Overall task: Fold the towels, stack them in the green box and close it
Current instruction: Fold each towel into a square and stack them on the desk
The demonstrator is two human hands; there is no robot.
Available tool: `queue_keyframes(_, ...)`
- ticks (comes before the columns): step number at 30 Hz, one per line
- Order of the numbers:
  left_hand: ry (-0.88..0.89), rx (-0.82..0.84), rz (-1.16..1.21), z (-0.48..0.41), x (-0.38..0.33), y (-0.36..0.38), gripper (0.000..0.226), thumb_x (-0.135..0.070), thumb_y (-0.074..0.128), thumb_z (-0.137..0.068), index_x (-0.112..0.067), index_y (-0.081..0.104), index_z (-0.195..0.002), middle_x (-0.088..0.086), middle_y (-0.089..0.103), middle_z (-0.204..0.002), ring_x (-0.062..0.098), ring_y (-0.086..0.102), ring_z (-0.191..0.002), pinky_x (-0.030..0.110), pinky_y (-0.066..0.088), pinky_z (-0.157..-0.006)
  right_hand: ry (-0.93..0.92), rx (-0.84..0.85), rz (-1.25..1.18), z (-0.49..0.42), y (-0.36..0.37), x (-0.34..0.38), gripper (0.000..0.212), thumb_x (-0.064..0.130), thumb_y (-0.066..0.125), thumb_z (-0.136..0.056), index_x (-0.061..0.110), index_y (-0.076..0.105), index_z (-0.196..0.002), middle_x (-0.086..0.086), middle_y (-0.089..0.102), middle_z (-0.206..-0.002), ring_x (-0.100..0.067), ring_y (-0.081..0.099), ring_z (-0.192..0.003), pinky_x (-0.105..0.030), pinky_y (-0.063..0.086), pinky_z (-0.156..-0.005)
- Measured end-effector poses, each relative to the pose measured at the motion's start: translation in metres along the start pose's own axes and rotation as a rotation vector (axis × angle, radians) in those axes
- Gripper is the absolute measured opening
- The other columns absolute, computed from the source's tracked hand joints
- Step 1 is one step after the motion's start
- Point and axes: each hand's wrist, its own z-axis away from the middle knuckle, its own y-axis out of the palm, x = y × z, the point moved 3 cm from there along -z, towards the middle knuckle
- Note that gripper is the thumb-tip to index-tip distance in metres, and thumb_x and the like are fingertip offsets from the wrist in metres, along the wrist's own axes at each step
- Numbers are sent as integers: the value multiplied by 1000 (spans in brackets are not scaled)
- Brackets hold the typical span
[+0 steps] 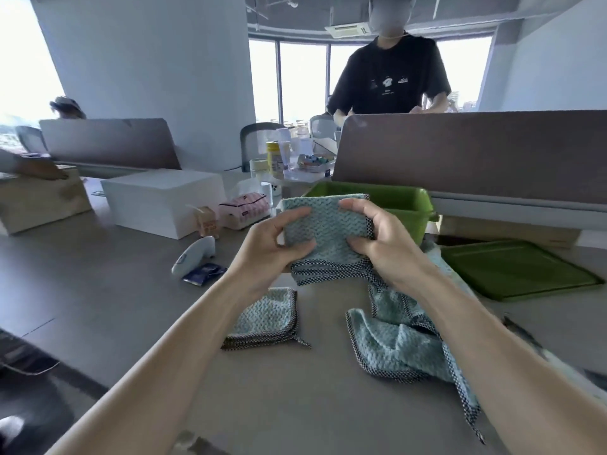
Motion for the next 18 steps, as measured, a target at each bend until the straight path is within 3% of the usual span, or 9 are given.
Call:
queue_keyframes(4,-35,-14,-147,15,4,-39,79,11,81,-67,-26,58,-133,2,68,-122,24,72,-101,41,60,-84,46,94,-13,-10,34,-3,76,-16,62,-84,26,46,-145,6,61,-128,-11,65,-110,-32,56,-92)
queue_keyframes(6,-87,-1,-231,22,5,-55,91,13,84,-62,-24,53,-140,-6,72,-110,19,73,-93,42,61,-78,83,137,37,-15,49,-6,89,-14,69,-78,25,37,-151,5,59,-132,-14,61,-116,-36,52,-100)
queue_keyframes(8,-137,13,-259,29,8,-68,99,14,85,-60,-23,48,-144,-4,71,-110,16,73,-92,41,61,-75,119,172,100,-19,62,-11,101,-7,78,-73,23,28,-155,3,54,-141,-16,54,-126,-40,45,-109)
queue_keyframes(11,-207,16,-267,37,17,-86,102,16,84,-57,-21,47,-145,-7,68,-111,10,71,-96,35,60,-77,149,247,175,-21,80,-20,108,4,85,-69,19,22,-157,4,50,-148,-11,51,-127,-28,41,-108)
queue_keyframes(13,-270,32,-293,42,25,-94,103,12,87,-56,-22,47,-145,0,67,-116,15,71,-101,42,60,-83,168,276,247,-23,91,-27,109,8,87,-69,18,23,-156,8,52,-141,-10,54,-119,-23,44,-99)
queue_keyframes(15,-328,36,-288,45,36,-99,101,8,87,-58,-19,45,-146,6,69,-117,18,71,-103,42,60,-85,185,286,316,-26,100,-36,111,10,89,-68,18,23,-157,2,56,-137,-15,59,-115,-31,53,-96)
queue_keyframes(18,-391,48,-245,47,53,-104,94,6,85,-65,-10,42,-147,2,73,-111,15,72,-98,31,59,-75,202,292,373,-27,107,-48,108,10,90,-67,18,27,-155,4,54,-128,-13,56,-112,-39,56,-92)
